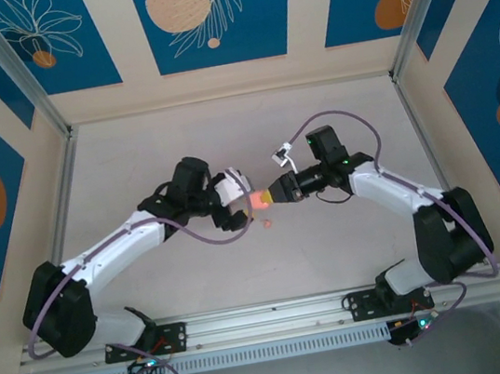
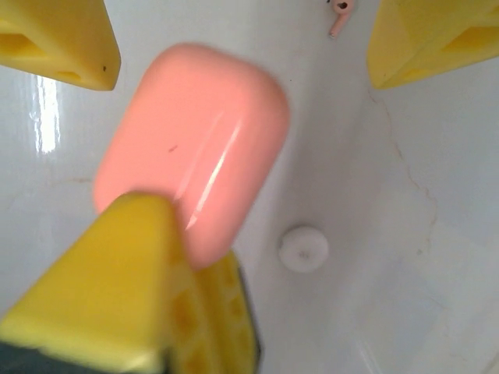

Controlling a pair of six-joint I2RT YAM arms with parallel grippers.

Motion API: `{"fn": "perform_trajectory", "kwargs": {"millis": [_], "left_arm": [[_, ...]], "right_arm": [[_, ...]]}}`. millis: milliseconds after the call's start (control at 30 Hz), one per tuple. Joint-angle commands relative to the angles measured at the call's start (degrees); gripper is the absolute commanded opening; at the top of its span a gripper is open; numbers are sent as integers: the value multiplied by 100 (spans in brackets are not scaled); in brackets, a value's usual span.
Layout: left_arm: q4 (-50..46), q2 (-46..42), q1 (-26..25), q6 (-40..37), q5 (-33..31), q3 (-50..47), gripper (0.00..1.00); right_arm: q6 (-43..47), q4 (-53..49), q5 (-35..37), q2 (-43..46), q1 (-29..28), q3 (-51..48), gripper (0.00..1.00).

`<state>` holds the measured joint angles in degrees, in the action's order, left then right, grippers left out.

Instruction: Insert wireless bluetooth earbuds into charging case

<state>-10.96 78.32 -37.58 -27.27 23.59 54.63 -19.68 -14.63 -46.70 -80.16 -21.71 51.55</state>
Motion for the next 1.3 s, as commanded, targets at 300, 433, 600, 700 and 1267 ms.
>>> {"fn": "perform_trajectory", "kwargs": {"millis": [300, 433, 600, 700, 1267], "left_arm": [[2490, -813, 963, 1869, 2722, -937, 73], [2563, -873, 969, 1840, 3066, -998, 67], [2825, -946, 971, 1735, 3312, -1079, 56], [2873, -994, 972, 1635, 3391, -1129, 54], [2481, -914, 911, 1204, 3862, -1051, 46]], "right_arm": [[2002, 338, 246, 1258, 97, -189, 17], [2676, 468, 73, 1430, 93, -232, 18], [3436, 713, -278, 1469, 36, -301, 18], [3860, 788, -397, 1442, -52, -324, 18], [4412, 1099, -539, 1000, -553, -55, 18]]}}
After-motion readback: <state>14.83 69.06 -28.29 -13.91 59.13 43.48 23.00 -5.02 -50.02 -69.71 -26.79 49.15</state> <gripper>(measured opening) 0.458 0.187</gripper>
